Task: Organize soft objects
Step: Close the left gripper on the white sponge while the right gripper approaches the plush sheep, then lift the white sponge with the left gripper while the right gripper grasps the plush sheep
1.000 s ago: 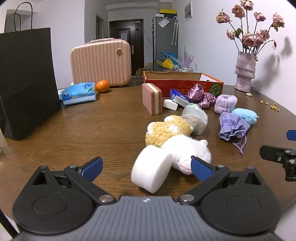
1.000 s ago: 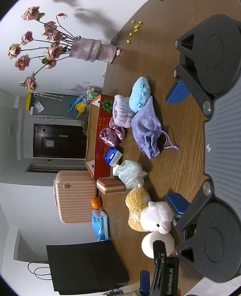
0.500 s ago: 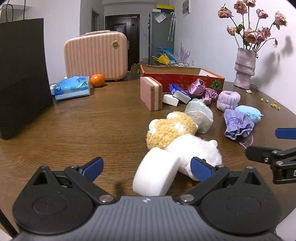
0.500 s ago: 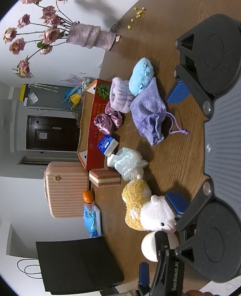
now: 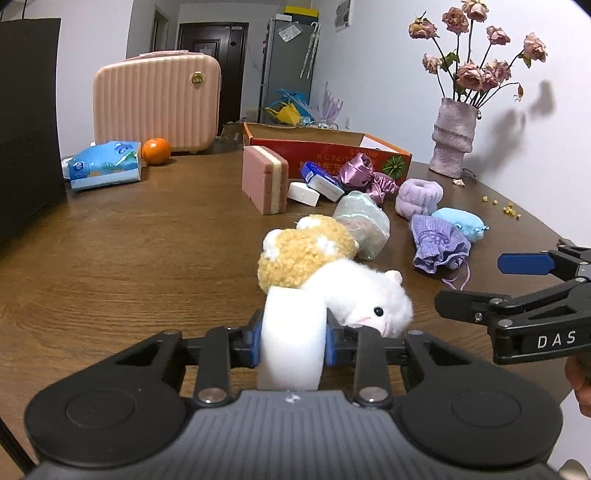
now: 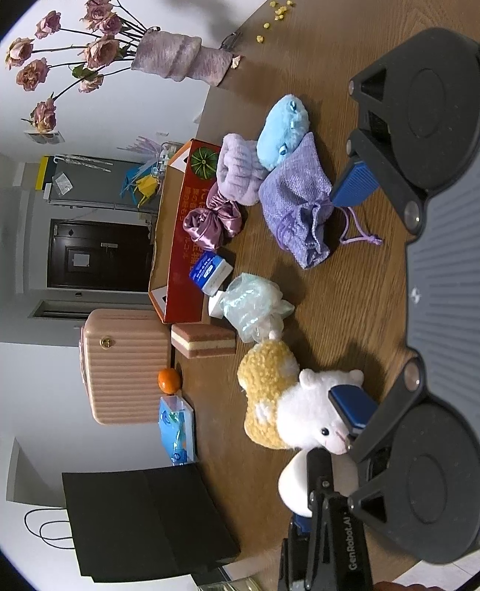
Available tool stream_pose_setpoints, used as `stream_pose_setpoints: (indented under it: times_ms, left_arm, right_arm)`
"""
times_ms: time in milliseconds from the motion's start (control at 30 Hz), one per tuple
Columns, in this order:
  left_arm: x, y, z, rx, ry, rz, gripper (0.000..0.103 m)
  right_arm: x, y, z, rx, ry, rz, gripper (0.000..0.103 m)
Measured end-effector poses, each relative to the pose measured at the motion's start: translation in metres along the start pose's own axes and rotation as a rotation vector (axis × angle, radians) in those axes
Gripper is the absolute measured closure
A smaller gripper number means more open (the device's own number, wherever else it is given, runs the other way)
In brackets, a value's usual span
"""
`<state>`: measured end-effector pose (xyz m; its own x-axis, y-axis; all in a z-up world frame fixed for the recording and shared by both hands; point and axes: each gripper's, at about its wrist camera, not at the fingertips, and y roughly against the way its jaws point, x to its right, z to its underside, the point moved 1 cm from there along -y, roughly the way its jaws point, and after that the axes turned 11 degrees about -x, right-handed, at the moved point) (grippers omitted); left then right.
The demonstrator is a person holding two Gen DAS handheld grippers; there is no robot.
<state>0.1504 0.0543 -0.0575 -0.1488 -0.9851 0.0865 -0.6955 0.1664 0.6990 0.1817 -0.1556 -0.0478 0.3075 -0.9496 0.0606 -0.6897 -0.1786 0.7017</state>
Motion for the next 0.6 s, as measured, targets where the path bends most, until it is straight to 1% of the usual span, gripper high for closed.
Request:
stream_pose_setpoints:
  times_ms: [267, 600]
  left_arm:
    - [-0.005, 0.007, 0.002, 0.022, 0.008, -0.019, 0.073]
    - [-0.027, 0.018, 0.002, 0.051, 0.036, -0.064, 0.073]
  right_arm:
    - [-0.006, 0.000, -0.003, 0.002, 0.013, -0.005, 0.000]
    - [-0.028, -0.006, -0.019, 0.014, 0.055, -0.036, 0.000]
